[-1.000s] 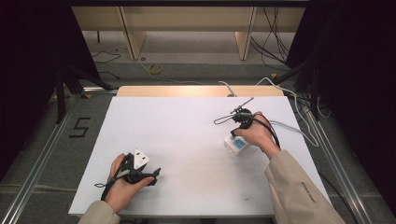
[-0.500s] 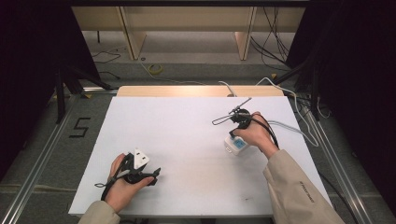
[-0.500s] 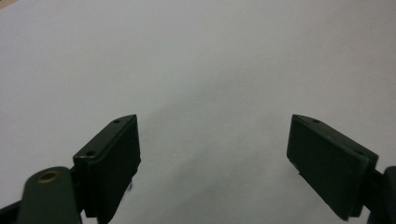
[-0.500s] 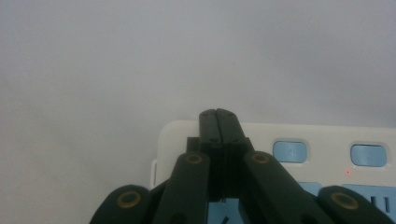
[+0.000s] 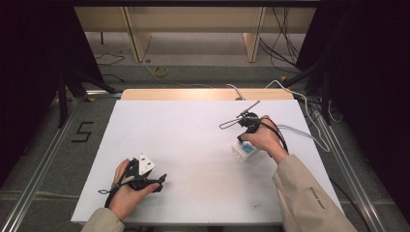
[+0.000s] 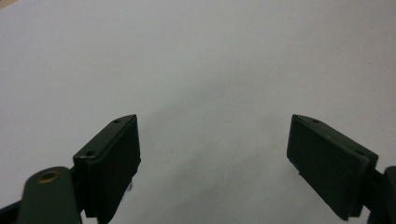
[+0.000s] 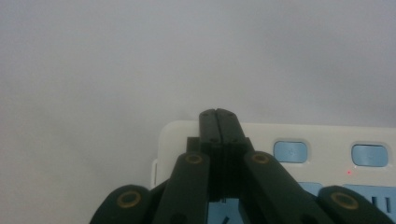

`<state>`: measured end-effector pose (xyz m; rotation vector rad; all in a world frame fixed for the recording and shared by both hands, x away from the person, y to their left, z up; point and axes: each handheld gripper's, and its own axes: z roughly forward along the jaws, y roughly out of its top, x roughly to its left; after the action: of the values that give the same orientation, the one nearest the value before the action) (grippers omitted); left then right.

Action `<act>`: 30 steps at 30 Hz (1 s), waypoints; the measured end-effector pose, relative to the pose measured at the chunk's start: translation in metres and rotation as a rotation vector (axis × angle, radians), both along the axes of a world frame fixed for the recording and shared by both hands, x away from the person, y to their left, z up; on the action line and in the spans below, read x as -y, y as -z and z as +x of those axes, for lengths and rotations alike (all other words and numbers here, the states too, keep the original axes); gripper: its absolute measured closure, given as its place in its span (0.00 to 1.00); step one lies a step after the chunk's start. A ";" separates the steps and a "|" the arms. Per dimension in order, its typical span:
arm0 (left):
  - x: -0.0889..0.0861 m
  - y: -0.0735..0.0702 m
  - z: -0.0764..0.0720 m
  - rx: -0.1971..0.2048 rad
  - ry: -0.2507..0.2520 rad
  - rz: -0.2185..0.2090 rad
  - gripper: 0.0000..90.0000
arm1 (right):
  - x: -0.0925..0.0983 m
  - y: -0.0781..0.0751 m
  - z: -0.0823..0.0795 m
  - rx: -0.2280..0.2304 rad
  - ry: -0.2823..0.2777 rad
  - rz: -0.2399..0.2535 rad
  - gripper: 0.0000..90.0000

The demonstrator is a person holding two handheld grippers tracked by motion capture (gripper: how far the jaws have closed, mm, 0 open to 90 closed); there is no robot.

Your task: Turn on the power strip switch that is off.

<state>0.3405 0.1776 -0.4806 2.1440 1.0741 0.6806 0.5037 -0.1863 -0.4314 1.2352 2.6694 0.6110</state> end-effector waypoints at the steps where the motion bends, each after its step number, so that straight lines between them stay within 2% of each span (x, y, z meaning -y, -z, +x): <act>1: 0.000 0.000 0.000 -0.002 0.000 0.001 0.19 | 0.000 0.000 0.000 0.000 -0.001 0.000 1.00; 14: 0.000 0.000 0.000 0.001 0.002 0.004 0.19 | -0.002 0.001 -0.001 0.004 -0.006 -0.018 1.00; 30: 0.000 0.000 0.000 0.001 0.002 0.004 0.19 | -0.001 0.002 0.000 -0.006 0.001 -0.013 1.00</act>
<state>0.3407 0.1773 -0.4804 2.1483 1.0705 0.6828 0.5036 -0.1849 -0.4337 1.2372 2.6725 0.5904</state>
